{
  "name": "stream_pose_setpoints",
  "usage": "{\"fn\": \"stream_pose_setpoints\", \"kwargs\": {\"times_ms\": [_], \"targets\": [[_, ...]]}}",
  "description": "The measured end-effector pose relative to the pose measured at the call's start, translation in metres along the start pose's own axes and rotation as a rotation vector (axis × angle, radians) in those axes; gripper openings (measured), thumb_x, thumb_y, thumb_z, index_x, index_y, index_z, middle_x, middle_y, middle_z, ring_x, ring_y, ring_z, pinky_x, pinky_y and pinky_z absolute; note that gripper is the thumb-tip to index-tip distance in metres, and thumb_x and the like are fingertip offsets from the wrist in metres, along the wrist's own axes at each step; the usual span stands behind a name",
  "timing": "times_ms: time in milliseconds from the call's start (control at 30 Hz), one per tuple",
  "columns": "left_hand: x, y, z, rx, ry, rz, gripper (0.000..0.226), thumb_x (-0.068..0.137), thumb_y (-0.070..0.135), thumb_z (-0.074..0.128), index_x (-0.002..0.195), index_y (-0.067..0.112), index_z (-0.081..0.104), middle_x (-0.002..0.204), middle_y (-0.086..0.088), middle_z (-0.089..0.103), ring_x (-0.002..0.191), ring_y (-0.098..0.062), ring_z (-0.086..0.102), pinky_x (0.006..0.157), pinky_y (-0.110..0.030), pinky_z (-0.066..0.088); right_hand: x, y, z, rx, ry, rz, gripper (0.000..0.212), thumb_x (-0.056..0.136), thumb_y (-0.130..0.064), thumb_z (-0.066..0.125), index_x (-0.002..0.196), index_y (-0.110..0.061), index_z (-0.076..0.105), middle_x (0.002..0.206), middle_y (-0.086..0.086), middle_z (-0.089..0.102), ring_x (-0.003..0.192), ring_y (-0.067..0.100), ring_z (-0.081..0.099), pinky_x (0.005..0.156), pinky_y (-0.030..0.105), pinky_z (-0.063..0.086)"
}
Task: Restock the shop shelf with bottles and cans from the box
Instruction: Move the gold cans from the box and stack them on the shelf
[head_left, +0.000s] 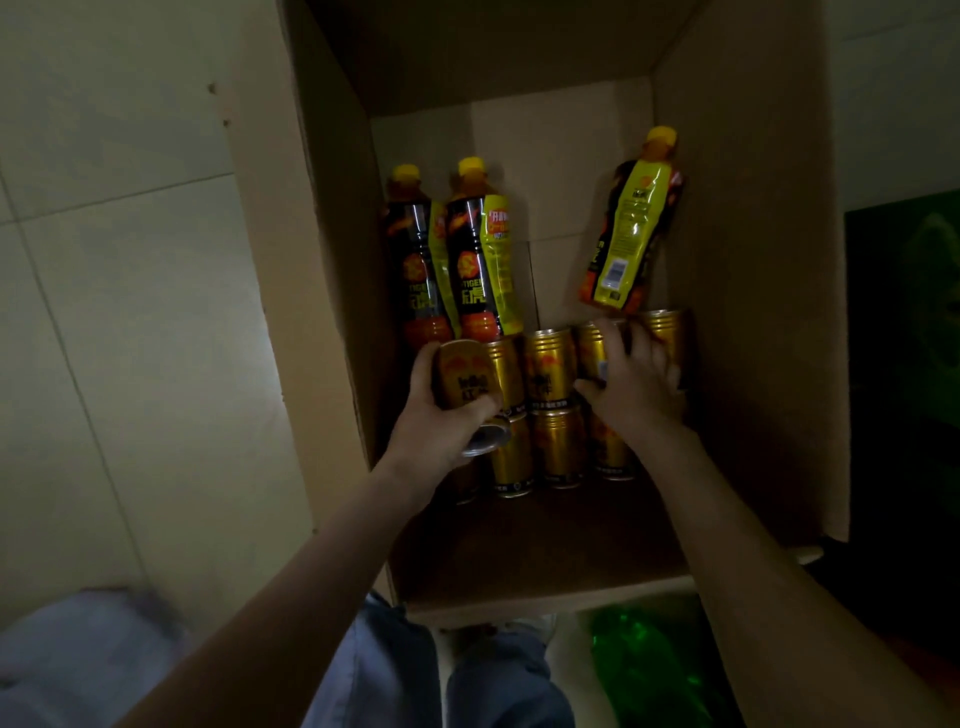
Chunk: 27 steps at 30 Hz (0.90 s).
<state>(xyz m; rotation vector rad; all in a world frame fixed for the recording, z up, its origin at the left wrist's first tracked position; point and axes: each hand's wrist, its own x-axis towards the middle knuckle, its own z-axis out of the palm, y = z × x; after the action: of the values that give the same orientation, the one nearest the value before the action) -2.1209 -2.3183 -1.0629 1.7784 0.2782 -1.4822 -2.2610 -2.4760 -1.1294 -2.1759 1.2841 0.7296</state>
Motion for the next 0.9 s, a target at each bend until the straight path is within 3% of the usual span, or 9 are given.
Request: {"fn": "stream_pose_setpoints", "kwargs": {"times_ms": [67,167,333,500,633,700,767,833,900], "targets": [[0.001,-0.002,0.003,0.018,-0.002,0.023,0.081,0.087,0.015,0.067,0.143,0.047,0.018,0.102,0.017,0.045,0.081,-0.004,0.058,0.056,-0.018,0.054,-0.001,-0.004,0.008,0.054,0.032,0.015,0.076,0.086,-0.030,0.067,0.146,-0.026,0.023,0.155,0.012,0.018,0.138,0.034,0.020,0.110,0.048,0.021],[0.003,-0.003,0.007,0.058,-0.002,0.062,0.082,0.086,0.018,0.069,0.142,0.048,0.018,0.108,0.015,0.047,0.093,-0.008,0.058,0.073,-0.032,0.058,0.002,-0.013,0.009,0.224,0.113,0.022,0.073,0.079,-0.019,0.076,0.136,-0.013,0.032,0.145,0.018,0.028,0.132,0.036,0.031,0.104,0.047,0.033],[-0.005,0.000,0.011,0.089,-0.023,0.094,0.086,0.082,0.023,0.073,0.141,0.053,0.018,0.112,0.018,0.048,0.111,-0.021,0.057,0.091,-0.048,0.053,-0.009,-0.019,0.001,0.342,0.259,0.028,0.056,0.081,-0.011,0.072,0.126,-0.010,0.039,0.136,0.016,0.037,0.123,0.028,0.044,0.088,0.032,0.042],[-0.051,0.029,0.006,0.086,-0.030,0.129,0.082,0.080,0.027,0.075,0.136,0.057,0.023,0.117,0.014,0.052,0.107,-0.017,0.061,0.091,-0.046,0.054,-0.081,-0.026,-0.056,0.933,0.328,0.157,0.058,0.080,-0.007,0.073,0.120,-0.023,0.034,0.126,0.002,0.047,0.102,0.008,0.055,0.076,0.020,0.044],[-0.132,0.087,-0.002,0.114,-0.096,0.210,0.079,0.078,0.024,0.077,0.132,0.057,0.030,0.119,0.017,0.051,0.110,-0.014,0.058,0.092,-0.046,0.052,-0.166,-0.041,-0.143,1.259,0.267,0.179,0.054,0.076,0.001,0.074,0.115,-0.019,0.042,0.109,-0.009,0.052,0.084,-0.011,0.059,0.067,0.010,0.048],[-0.185,0.123,-0.007,0.131,-0.170,0.276,0.078,0.080,0.014,0.074,0.135,0.049,0.031,0.123,0.014,0.050,0.109,-0.008,0.057,0.088,-0.035,0.054,-0.213,-0.055,-0.195,1.363,0.192,0.157,0.055,0.070,-0.003,0.079,0.113,-0.023,0.050,0.109,-0.005,0.057,0.087,-0.004,0.062,0.068,0.014,0.052],[-0.243,0.159,-0.012,0.163,-0.271,0.346,0.077,0.082,0.005,0.070,0.139,0.039,0.031,0.124,0.009,0.050,0.105,-0.002,0.059,0.080,-0.024,0.054,-0.262,-0.067,-0.245,1.429,0.158,0.137,0.058,0.063,-0.011,0.084,0.109,-0.029,0.054,0.110,-0.002,0.060,0.099,0.014,0.063,0.076,0.031,0.056],[-0.304,0.193,-0.016,0.208,-0.355,0.402,0.078,0.082,0.001,0.069,0.141,0.034,0.030,0.122,0.010,0.051,0.100,0.001,0.061,0.080,-0.025,0.054,-0.313,-0.078,-0.296,1.500,0.118,0.105,0.056,0.064,-0.014,0.082,0.110,-0.030,0.055,0.112,0.000,0.061,0.106,0.028,0.061,0.082,0.046,0.053],[-0.364,0.221,-0.020,0.257,-0.429,0.458,0.078,0.080,0.001,0.072,0.137,0.038,0.032,0.123,0.008,0.050,0.099,-0.001,0.063,0.081,-0.031,0.056,-0.365,-0.090,-0.341,1.592,0.097,0.064,0.054,0.068,-0.016,0.077,0.116,-0.027,0.054,0.113,-0.001,0.064,0.107,0.031,0.062,0.084,0.051,0.052]]}}
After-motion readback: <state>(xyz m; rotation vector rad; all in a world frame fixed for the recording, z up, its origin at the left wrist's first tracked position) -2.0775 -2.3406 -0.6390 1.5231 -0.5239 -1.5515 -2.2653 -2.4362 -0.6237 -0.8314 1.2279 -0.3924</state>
